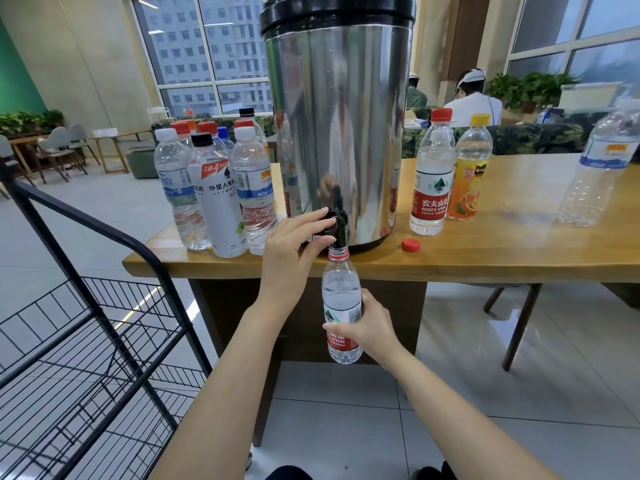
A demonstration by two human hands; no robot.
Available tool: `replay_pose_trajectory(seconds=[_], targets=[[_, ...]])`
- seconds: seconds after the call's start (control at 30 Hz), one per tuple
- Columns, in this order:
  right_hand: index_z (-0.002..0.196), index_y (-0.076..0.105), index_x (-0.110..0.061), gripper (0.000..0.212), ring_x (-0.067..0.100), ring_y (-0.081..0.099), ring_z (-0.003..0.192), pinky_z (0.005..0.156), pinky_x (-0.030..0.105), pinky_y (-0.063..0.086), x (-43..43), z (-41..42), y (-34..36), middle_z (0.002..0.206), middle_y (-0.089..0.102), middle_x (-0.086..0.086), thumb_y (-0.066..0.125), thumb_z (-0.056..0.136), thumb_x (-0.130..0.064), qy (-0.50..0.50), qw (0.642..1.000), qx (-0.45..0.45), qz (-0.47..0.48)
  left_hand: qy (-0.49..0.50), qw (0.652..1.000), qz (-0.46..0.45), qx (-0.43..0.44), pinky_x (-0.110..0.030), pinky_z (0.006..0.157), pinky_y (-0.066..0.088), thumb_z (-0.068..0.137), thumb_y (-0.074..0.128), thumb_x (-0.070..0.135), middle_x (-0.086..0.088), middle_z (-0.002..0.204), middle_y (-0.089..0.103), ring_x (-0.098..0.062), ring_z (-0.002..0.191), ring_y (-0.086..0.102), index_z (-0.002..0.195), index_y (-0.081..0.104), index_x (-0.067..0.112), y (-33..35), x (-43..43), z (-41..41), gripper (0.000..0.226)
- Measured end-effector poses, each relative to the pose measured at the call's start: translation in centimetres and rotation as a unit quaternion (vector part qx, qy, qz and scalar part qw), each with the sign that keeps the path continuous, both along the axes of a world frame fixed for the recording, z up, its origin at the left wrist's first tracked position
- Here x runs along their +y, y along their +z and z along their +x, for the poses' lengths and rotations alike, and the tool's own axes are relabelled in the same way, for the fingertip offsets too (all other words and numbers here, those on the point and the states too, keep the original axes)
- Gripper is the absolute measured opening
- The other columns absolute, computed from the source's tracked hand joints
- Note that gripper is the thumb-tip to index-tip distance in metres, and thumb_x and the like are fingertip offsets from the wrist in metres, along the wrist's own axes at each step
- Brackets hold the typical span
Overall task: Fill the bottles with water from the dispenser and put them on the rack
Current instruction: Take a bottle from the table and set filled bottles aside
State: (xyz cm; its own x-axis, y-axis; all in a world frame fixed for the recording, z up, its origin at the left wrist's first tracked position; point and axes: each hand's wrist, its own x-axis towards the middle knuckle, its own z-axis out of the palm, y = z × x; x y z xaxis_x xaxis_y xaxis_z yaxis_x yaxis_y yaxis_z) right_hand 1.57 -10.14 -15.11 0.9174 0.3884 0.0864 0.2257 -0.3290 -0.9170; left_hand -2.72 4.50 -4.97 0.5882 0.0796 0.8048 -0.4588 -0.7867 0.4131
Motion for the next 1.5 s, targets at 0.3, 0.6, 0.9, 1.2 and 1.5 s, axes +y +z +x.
replay_pose_trajectory(seconds=[0.3,0.6,0.9,1.2,1.5], targets=[[0.135,0.044,-0.019,0.077,0.017,0.053,0.125,0.098,0.032,0.047,-0.2,0.1,0.0,0.133,0.057,-0.002,0.086,0.070,-0.025,0.004,1.000,-0.001,0.006,-0.034,0.999,0.006,-0.020,-0.049,0.098,0.047,0.092,0.058,0.027,0.002,0.122,0.065,-0.011,0.117,0.056,0.116,0.070,0.014,0.1,1.1,1.0,0.030],[0.130,0.046,-0.021,0.072,0.014,0.055,0.120,0.091,0.026,0.045,-0.2,0.2,-0.1,0.127,0.059,-0.004,0.086,0.070,-0.024,0.002,1.000,0.008,0.017,0.028,0.999,0.004,-0.030,-0.039,0.079,0.050,0.095,0.055,0.033,0.007,0.100,0.070,-0.014,0.094,0.059,0.111,0.072,0.019,2.9,-0.1,2.4,0.028],[0.132,0.046,-0.019,0.075,0.015,0.055,0.122,0.097,0.031,0.048,-0.9,0.1,-0.2,0.129,0.059,-0.002,0.086,0.069,-0.025,-0.001,1.000,0.009,-0.008,0.032,0.998,-0.049,-0.019,-0.023,0.095,0.045,0.095,0.059,0.024,-0.003,0.118,0.064,-0.011,0.111,0.054,0.128,0.061,0.015,3.6,-0.9,3.2,0.034],[0.118,0.052,-0.030,0.067,0.009,0.061,0.107,0.083,0.021,0.050,-2.6,-1.3,-0.6,0.100,0.063,-0.016,0.090,0.063,-0.025,-0.011,0.999,0.033,0.025,-0.022,0.919,-0.299,0.256,-0.023,0.088,0.048,0.075,0.082,0.038,0.007,0.113,0.061,-0.006,0.104,0.059,0.125,0.048,0.027,-9.6,-3.7,-2.5,0.061],[0.133,0.051,-0.029,0.072,0.008,0.058,0.116,0.099,0.036,0.051,-6.1,-1.8,2.6,0.121,0.065,-0.010,0.084,0.070,-0.022,0.074,0.997,0.019,-0.007,-0.100,0.879,-0.341,0.318,-0.032,0.087,0.058,0.066,0.090,0.022,0.007,0.108,0.072,-0.011,0.106,0.067,0.119,0.064,0.027,-7.7,-6.6,-1.7,0.059]])
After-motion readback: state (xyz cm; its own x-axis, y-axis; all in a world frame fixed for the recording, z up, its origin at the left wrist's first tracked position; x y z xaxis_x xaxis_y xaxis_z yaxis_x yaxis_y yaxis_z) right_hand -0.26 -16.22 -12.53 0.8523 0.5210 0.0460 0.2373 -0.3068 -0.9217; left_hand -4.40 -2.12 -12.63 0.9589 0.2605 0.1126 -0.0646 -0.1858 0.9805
